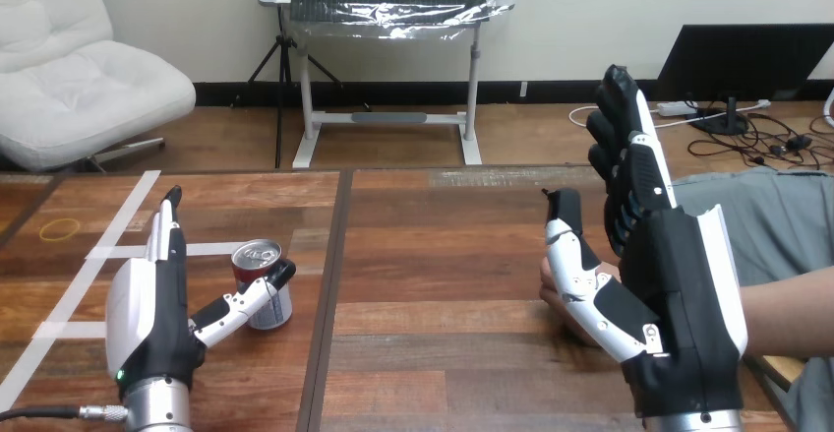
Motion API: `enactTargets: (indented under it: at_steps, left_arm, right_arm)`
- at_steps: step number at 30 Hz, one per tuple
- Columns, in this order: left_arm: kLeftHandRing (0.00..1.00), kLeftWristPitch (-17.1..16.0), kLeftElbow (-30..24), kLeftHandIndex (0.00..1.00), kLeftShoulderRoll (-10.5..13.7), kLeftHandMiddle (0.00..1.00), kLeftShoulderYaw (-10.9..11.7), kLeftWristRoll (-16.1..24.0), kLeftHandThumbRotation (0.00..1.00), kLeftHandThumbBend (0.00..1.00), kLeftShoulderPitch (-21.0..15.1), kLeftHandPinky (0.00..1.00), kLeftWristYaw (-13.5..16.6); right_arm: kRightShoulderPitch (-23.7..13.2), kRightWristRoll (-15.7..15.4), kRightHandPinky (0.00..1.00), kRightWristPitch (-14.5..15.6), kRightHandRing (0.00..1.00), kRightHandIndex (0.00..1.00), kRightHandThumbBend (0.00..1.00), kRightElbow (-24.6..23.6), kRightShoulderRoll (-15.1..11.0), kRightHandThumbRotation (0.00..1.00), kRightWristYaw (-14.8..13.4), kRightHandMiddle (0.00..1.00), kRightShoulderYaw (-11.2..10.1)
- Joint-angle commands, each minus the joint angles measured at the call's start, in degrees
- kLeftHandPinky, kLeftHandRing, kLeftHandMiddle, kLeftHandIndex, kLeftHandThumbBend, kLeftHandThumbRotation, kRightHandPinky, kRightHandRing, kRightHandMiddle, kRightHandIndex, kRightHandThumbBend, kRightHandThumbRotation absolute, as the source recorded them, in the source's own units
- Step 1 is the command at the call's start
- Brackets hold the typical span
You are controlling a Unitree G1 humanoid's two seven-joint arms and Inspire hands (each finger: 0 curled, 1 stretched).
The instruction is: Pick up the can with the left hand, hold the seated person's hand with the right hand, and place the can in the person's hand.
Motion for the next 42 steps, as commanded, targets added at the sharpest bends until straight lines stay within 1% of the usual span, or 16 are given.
enactTargets:
  at_steps: [1, 3, 9, 13, 18, 25, 29, 33, 36, 42]
  left_arm:
    - [0.93, -2.1, 1.8, 0.97, 0.8, 0.96, -0.8, -0.8, 0.57, 0.96, -5.2, 0.86, 0.3]
    - [0.92, -2.5, 2.5, 0.96, 0.7, 0.95, -0.7, -1.4, 0.54, 0.94, -5.5, 0.85, -0.1]
    - [0.91, -3.5, 4.3, 0.93, 0.0, 0.93, 0.1, -4.8, 0.46, 0.92, -7.0, 0.85, -3.1]
    - [0.9, -2.3, 4.7, 0.91, -0.2, 0.92, 0.0, -6.1, 0.42, 0.91, -8.0, 0.85, -4.6]
    - [0.88, -0.9, 5.2, 0.89, -0.3, 0.9, -0.2, -6.9, 0.42, 0.91, -9.1, 0.83, -5.9]
    - [0.87, 1.7, 6.1, 0.88, -0.5, 0.89, -0.1, -8.7, 0.43, 0.91, -10.9, 0.82, -8.9]
    - [0.87, 1.8, 7.0, 0.88, -0.6, 0.9, 0.1, -9.7, 0.43, 0.91, -11.9, 0.82, -10.5]
    - [0.87, 1.6, 8.3, 0.88, -0.4, 0.9, -0.1, -9.9, 0.43, 0.91, -12.9, 0.82, -11.1]
    - [0.87, 2.2, 8.7, 0.88, -0.3, 0.9, -0.3, -10.0, 0.43, 0.92, -13.5, 0.82, -11.5]
    - [0.87, 2.7, 10.4, 0.89, -0.1, 0.9, -0.6, -9.7, 0.45, 0.92, -15.0, 0.81, -11.9]
  right_arm:
    - [-2.6, 0.0, 1.0, -0.1, 1.0, 1.0, 0.0, -2.1, 1.6, 0.0, 0.2, 1.0, -0.7]
    - [-2.7, 0.0, 1.0, 0.0, 1.0, 1.0, 0.0, -2.1, 1.6, 0.0, 0.3, 1.0, -0.8]
    - [-2.9, 0.2, 1.0, 0.5, 1.0, 1.0, 0.0, -2.2, 1.6, 0.0, 0.6, 1.0, -0.8]
    - [-2.8, 0.3, 1.0, 1.0, 1.0, 1.0, 0.0, -2.6, 1.7, 0.0, 0.9, 1.0, -0.7]
    - [-3.0, 0.3, 1.0, 0.8, 1.0, 1.0, 0.0, -2.4, 1.5, 0.0, 1.2, 1.0, -0.8]
    - [-3.1, -0.3, 1.0, 1.0, 1.0, 1.0, 0.0, -2.5, 1.5, 0.0, 1.3, 1.0, -1.0]
    - [-3.2, -0.5, 1.0, 1.1, 1.0, 1.0, 0.0, -2.5, 1.5, 0.0, 1.3, 1.0, -1.1]
    - [-3.3, -0.6, 1.0, 0.6, 1.0, 1.0, 0.0, -2.2, 1.3, 0.0, 1.4, 1.0, -1.3]
    - [-3.3, -1.4, 1.0, 0.7, 1.0, 1.0, 0.0, -2.3, 1.2, 0.0, 1.2, 1.0, -1.4]
    - [-3.1, -1.2, 1.0, 1.4, 1.0, 1.0, 0.0, -2.7, 1.3, 0.0, 1.5, 1.0, -1.3]
